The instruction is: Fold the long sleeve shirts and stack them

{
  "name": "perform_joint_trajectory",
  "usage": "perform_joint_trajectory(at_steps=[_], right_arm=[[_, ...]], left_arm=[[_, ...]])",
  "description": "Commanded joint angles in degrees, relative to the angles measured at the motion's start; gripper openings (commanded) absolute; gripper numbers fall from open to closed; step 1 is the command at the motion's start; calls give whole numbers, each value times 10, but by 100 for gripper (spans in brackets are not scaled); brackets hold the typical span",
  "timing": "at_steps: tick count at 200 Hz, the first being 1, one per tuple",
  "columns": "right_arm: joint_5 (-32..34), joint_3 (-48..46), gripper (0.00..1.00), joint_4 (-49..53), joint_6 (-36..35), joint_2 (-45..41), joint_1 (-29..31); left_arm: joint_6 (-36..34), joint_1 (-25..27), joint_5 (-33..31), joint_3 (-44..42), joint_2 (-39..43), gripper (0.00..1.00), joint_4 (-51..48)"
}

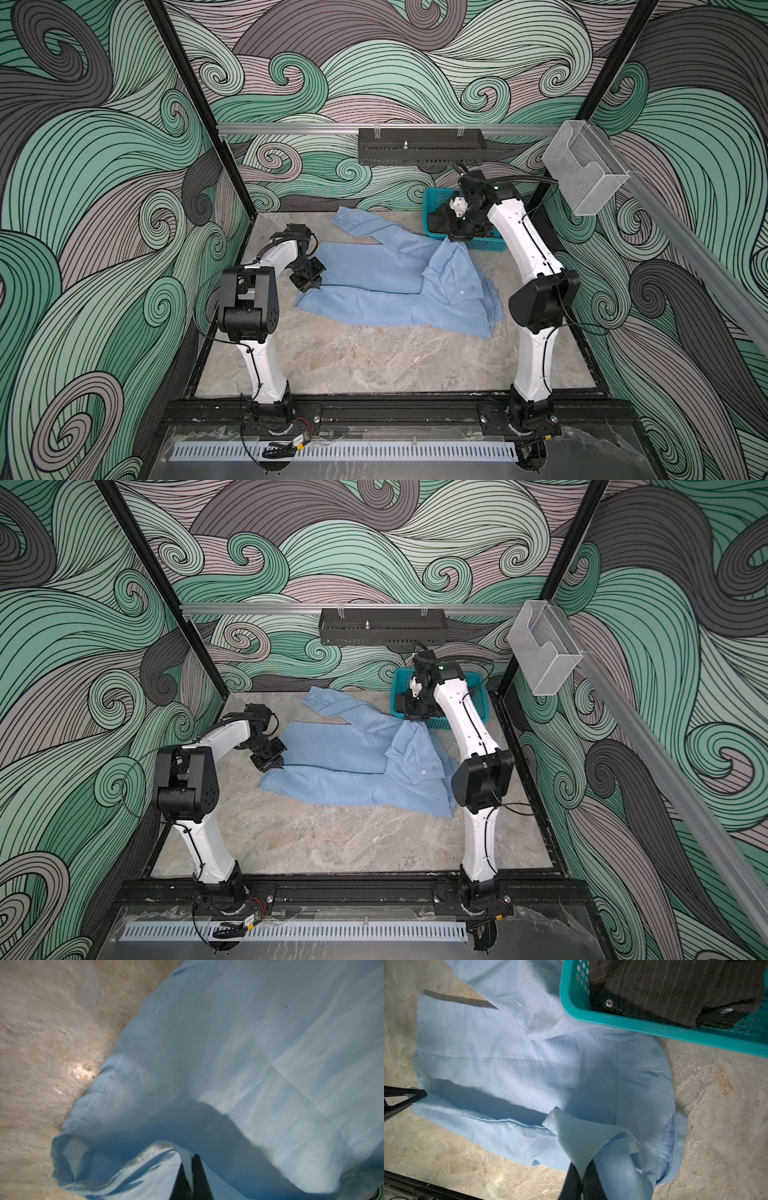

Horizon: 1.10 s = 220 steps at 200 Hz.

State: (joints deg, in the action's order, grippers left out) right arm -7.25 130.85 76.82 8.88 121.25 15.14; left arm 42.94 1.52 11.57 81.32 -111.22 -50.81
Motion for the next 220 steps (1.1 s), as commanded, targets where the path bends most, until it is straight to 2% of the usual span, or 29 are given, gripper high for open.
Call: perform_joint_trajectory(at_steps=[1, 38, 58, 64, 72, 94, 128, 146, 166, 192, 220], right_arm=[[14, 19, 0, 12, -19, 29, -1], [22, 33, 2, 12, -29, 66, 0], [33, 44, 23, 12, -26, 78, 0], [38, 48, 35, 12, -20, 77, 0], [49, 53, 44, 11, -12, 72, 0], [78, 71, 60, 12, 9, 52, -3], [98, 45, 73, 11, 52, -21, -13], [104, -27, 74, 9, 84, -83, -14], [74, -179, 74, -42, 122, -175, -17], [40, -405, 73, -149, 172, -300, -34], [25, -553, 73, -207, 191, -372, -66]], left_arm=[[-11, -4, -16, 29, -15, 0, -28], [-16, -4, -20, 42, -32, 0, -37], [-16, -4, -17, 46, -34, 10, -39], [-17, -4, -16, 47, -33, 14, -39], [-18, -4, -15, 50, -30, 23, -40], [-23, -6, -15, 59, -8, 41, -48], [-30, -14, -29, 76, 58, 59, -76], [-37, -17, -34, 70, 101, 66, -93], [-39, -19, -24, 20, 149, 72, -85], [-40, -28, 10, -90, 202, 71, -30], [-61, -47, 44, -164, 216, 66, 17]])
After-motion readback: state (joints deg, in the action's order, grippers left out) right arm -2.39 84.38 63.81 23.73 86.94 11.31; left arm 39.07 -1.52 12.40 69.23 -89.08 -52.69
